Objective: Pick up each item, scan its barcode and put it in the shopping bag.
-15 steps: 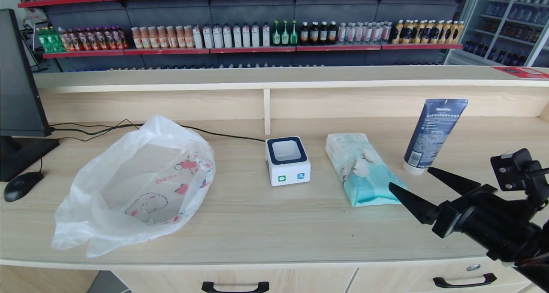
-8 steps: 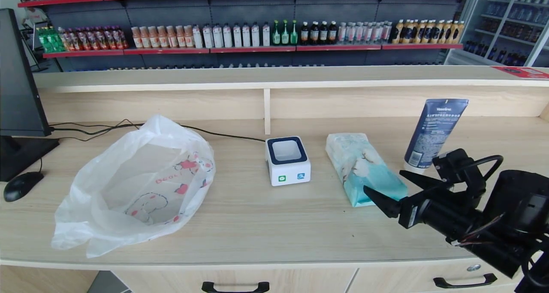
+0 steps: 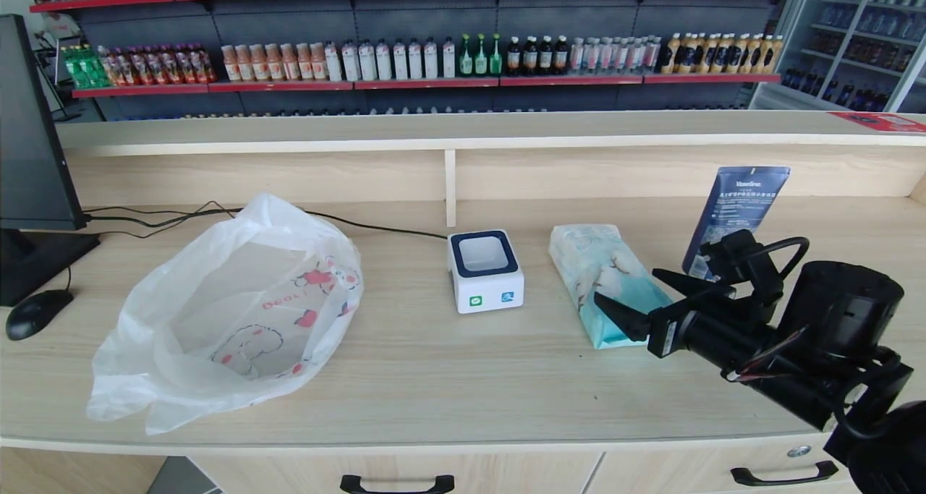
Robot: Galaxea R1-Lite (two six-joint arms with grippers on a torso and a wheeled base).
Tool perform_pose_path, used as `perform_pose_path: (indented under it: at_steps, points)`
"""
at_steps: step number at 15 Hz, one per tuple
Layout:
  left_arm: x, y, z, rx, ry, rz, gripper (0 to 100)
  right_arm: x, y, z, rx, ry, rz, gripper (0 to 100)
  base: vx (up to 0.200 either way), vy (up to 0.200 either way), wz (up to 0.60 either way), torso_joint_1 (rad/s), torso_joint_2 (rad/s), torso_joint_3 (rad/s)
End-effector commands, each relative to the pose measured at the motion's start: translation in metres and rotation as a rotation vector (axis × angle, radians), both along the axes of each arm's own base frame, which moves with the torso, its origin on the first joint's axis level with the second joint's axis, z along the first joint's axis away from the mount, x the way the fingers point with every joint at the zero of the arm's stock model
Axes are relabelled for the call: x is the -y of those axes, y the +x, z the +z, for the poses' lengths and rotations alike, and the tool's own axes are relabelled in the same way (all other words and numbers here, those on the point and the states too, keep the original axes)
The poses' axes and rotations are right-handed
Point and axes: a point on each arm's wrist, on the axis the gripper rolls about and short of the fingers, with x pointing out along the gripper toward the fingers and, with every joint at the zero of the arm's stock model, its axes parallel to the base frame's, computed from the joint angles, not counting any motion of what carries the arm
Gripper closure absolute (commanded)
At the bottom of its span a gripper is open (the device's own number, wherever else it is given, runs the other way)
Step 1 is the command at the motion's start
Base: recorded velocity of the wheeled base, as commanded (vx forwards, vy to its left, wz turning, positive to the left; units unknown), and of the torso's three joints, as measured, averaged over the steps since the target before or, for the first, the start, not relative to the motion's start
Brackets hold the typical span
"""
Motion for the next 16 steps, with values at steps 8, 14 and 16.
perform_pose_path:
  at_steps: [8, 14, 16]
  points:
    - [0.000, 0.000, 0.000, 0.000, 0.000, 0.001, 0, -0.003, 0.038, 0.080, -0.242, -0.021, -0.056, 0, 0.000, 0.000, 0.00, 0.000, 0.00, 0.000]
    - [0.000, 0.000, 0.000, 0.000, 0.000, 0.001, 0, -0.012, 0.065, 0.069, -0.444, -0.037, -0.083, 0, 0.000, 0.000, 0.00, 0.000, 0.00, 0.000]
    - [0.000, 0.000, 0.000, 0.000, 0.000, 0.001, 0, -0.011, 0.064, 0.063, -0.488, -0.060, -0.104, 0, 0.000, 0.000, 0.00, 0.000, 0.00, 0.000]
